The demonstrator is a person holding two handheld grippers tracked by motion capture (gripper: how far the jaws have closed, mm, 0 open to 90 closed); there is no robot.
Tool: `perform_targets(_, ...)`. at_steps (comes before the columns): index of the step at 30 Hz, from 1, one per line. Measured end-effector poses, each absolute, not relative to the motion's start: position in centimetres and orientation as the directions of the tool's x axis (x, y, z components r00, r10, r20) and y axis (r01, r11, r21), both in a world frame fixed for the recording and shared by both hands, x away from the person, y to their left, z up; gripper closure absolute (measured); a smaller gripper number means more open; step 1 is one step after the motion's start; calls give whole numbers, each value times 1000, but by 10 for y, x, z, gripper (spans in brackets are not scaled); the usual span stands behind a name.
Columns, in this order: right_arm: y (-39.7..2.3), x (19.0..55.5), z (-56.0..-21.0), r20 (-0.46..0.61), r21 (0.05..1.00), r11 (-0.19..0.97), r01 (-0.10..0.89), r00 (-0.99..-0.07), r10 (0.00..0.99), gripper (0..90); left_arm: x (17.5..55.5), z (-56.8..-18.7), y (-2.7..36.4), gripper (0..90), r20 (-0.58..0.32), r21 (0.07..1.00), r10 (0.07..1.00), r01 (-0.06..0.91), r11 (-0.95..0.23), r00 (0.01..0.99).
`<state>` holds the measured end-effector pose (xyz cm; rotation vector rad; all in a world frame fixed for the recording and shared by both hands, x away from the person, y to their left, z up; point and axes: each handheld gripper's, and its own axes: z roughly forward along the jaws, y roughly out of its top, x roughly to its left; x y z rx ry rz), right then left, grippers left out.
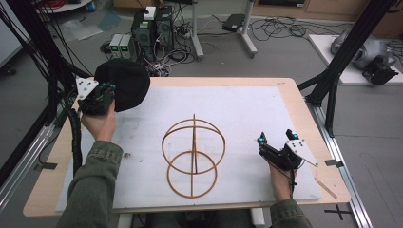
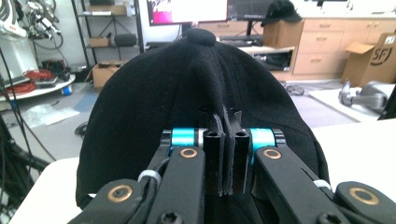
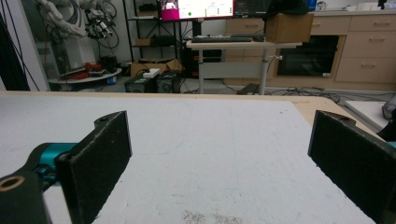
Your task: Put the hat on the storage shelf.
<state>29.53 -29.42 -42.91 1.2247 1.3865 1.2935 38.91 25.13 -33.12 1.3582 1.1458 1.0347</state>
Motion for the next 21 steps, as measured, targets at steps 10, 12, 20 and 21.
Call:
perform_targets(10,-294,295,-429,35,995,-19,100,-156,987,52,362,-323,249,877,-6,1000,973,21,1,231)
perform_targets(12,-293,295,-429,35,995,-20,98,-157,987,52,356,-321,250,877,-2,1000,969,8,0,246)
perform_targets(20,-291,296,-429,34,994,-17,104,-161,986,52,340,-312,249,877,4,999,956,-44,9,294)
perform_targets(21,-291,296,-429,31,995,-15,102,-161,986,52,337,-310,249,876,10,999,954,-50,6,301)
